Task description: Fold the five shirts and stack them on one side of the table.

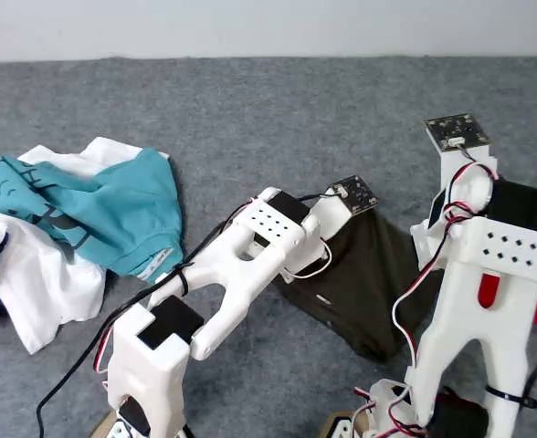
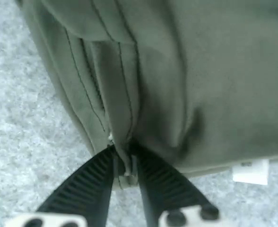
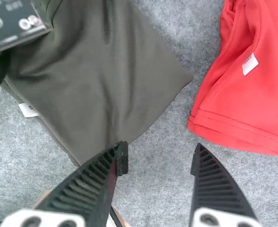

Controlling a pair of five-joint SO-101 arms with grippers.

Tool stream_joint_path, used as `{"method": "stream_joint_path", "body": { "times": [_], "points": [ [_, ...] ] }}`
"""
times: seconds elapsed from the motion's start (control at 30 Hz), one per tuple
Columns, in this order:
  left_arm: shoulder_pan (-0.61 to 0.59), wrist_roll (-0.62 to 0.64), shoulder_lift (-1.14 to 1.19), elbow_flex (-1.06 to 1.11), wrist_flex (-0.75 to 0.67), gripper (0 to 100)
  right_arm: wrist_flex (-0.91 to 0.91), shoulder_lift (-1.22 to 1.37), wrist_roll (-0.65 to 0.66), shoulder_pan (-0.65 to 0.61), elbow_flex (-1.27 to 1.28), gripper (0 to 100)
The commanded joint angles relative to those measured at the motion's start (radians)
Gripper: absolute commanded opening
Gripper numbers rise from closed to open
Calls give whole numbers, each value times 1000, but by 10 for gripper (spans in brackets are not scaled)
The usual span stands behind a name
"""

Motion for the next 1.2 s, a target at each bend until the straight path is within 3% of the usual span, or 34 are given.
{"method": "stream_joint_path", "body": {
  "times": [0.0, 0.23, 0.53, 0.93, 1.1, 1.17],
  "points": [
    [-5, 2, -55, -7, 34, 13, 33, -33, 9, -7, 0, 227],
    [-8, 0, -132, -1, 104, 13, 33, -33, 9, -7, 0, 227],
    [-118, 0, -130, 10, 129, 13, 33, -38, 9, -7, 0, 227],
    [-106, 0, -130, 62, 124, 17, 33, -39, 9, -10, 0, 227],
    [-101, 8, -140, 33, 100, 102, 33, -33, 9, -13, 0, 227],
    [-100, 6, -140, -22, 157, 116, 33, -33, 9, -13, 0, 227]
  ]
}}
